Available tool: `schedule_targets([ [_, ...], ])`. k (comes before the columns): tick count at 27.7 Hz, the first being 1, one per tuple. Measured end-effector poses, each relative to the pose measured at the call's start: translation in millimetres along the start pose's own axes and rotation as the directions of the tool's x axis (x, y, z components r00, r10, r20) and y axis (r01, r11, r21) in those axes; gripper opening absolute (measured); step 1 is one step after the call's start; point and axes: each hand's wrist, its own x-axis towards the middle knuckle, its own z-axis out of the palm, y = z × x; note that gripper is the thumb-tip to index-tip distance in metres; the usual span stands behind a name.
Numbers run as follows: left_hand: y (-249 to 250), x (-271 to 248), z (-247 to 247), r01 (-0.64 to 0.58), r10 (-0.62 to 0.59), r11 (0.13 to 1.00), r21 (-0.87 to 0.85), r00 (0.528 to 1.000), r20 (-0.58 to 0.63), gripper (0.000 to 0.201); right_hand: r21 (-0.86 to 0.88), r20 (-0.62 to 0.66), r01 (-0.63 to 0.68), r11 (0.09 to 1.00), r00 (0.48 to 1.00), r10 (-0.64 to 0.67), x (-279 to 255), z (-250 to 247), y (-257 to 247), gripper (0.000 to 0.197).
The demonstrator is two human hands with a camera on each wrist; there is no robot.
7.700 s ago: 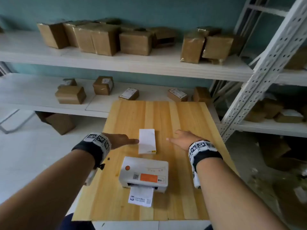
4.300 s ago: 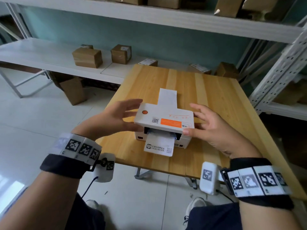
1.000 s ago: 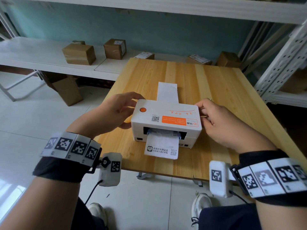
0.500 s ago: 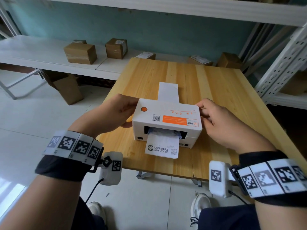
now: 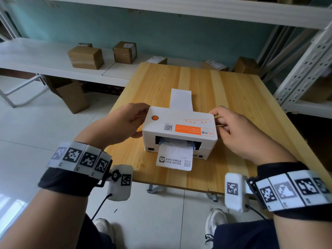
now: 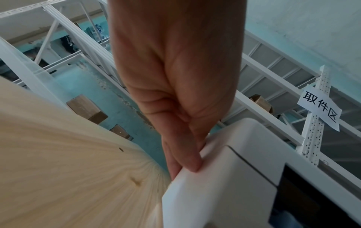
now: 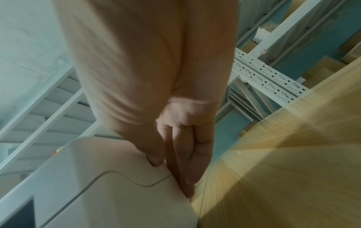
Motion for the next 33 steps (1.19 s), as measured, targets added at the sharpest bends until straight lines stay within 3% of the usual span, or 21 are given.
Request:
schedule_targets([
  [11,2.0,-1.0,-0.4,-0.001,0.003,0.995,0.099,1.0,-0.02,0.027,-0.04,-0.008,0.002,0.999,1.0,-0.003,0.5,-0.4,-2.0,0.033],
  [21,2.9,-5.8,0.7,-0.014,0.014,1.0,-0.002,0.999,-0.033,0.029,-0.007,-0.02,0.009,1.0,1.0,-0.009,0.8,2.3,2.0,0.032],
  [27,1.5,-6.1,-0.5,0.039,-0.039,0.999,-0.004,0.999,0.019,0.029,0.007,-0.03,0.016,1.0,0.999,-0.016,1.6,0.9,2.2,0.032],
  [33,1.1,-6.8,-0.2,-0.025,0.027,0.995,0.095,0.999,-0.02,0.028,0.018,-0.033,0.019,1.0,0.999,-0.018,0.4,-0.3,1.1,0.032],
])
